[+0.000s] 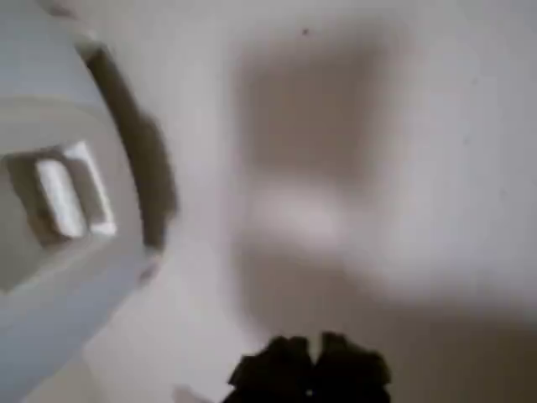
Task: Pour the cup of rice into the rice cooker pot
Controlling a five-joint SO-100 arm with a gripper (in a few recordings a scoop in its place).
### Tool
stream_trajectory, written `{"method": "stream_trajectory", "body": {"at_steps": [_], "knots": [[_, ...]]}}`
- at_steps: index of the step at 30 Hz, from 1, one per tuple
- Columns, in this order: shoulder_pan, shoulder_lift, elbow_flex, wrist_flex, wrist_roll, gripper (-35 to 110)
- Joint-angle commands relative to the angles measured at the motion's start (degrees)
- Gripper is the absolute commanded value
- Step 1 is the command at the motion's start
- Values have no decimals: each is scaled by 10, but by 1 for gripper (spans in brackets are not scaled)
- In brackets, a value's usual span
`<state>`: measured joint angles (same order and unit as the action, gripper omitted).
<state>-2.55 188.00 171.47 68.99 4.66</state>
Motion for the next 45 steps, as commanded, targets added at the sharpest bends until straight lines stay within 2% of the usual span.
{"method": "stream_trajectory", "body": {"at_steps": [1, 39, 43, 45], "knots": [[4, 5, -1, 2, -3, 0], [-11, 5, -1, 2, -18, 0], [-82, 5, -1, 0, -94, 5], [-124, 5, 7, -33, -98, 5]]}}
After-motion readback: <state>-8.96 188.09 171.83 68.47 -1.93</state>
